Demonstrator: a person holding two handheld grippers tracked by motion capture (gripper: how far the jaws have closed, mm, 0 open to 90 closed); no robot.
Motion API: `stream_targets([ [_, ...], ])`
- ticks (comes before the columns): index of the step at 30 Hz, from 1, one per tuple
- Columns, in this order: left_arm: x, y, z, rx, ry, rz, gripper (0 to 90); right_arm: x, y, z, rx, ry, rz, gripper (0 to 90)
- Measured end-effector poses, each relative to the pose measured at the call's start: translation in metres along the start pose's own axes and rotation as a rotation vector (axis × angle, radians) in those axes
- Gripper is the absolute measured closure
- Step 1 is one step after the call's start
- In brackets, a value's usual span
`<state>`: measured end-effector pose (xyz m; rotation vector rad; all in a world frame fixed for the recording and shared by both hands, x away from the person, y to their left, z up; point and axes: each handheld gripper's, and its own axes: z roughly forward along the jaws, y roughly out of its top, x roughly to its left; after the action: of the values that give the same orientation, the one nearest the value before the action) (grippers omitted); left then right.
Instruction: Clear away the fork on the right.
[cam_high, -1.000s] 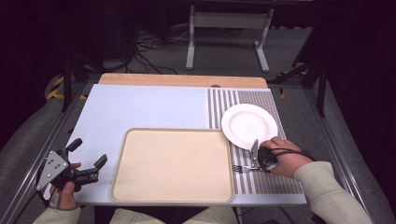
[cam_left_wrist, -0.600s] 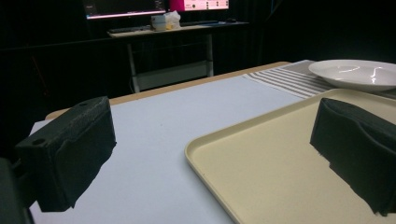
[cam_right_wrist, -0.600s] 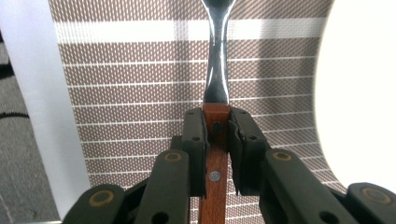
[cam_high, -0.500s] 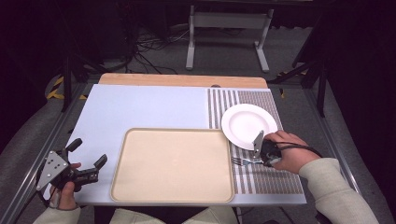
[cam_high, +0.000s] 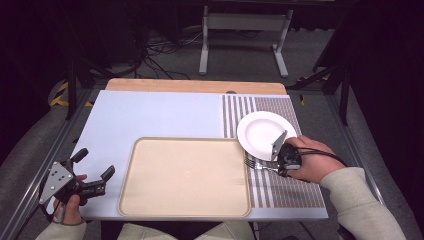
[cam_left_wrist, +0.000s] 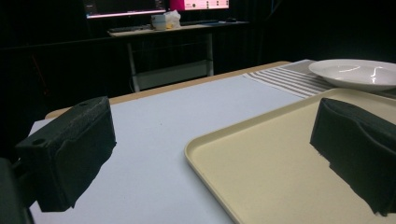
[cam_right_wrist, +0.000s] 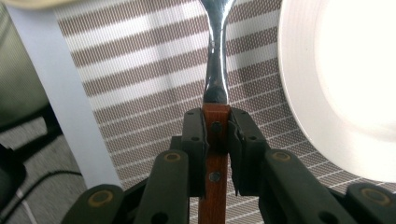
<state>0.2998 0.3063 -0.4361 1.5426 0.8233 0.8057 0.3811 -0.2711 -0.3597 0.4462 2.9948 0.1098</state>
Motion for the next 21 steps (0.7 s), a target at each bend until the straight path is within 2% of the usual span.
stream_targets([
  [1, 0.0, 0.0, 0.0, 0.0, 0.0, 0.0, 0.5, 0.0, 0.0, 0.0, 0.0, 0.0, 0.0, 77.9],
  [4, 0.0, 0.0, 0.0, -0.001, 0.0, 0.002, 0.5, 0.001, 0.002, -0.003, -0.031, 0.016, 0.072, 77.9],
  [7, 0.0, 0.0, 0.0, 0.0, 0.0, 0.003, 0.5, 0.002, 0.004, -0.005, -0.054, 0.031, 0.112, 77.9],
  [10, 0.0, 0.0, 0.0, -0.001, -0.001, 0.003, 0.5, 0.003, 0.007, -0.007, -0.079, 0.053, 0.182, 77.9],
  [12, 0.0, 0.0, 0.0, 0.0, -0.001, 0.003, 0.5, 0.004, 0.008, -0.008, -0.089, 0.061, 0.21, 77.9],
  [18, 0.0, 0.0, 0.0, 0.0, -0.002, 0.002, 0.5, 0.006, 0.014, -0.013, -0.144, 0.123, 0.359, 77.9],
  [19, 0.0, 0.0, 0.0, 0.0, -0.002, 0.002, 0.5, 0.006, 0.014, -0.013, -0.144, 0.123, 0.359, 77.9],
  [21, 0.0, 0.0, 0.0, -0.001, -0.002, 0.004, 0.5, 0.006, 0.016, -0.014, -0.158, 0.14, 0.398, 77.9],
])
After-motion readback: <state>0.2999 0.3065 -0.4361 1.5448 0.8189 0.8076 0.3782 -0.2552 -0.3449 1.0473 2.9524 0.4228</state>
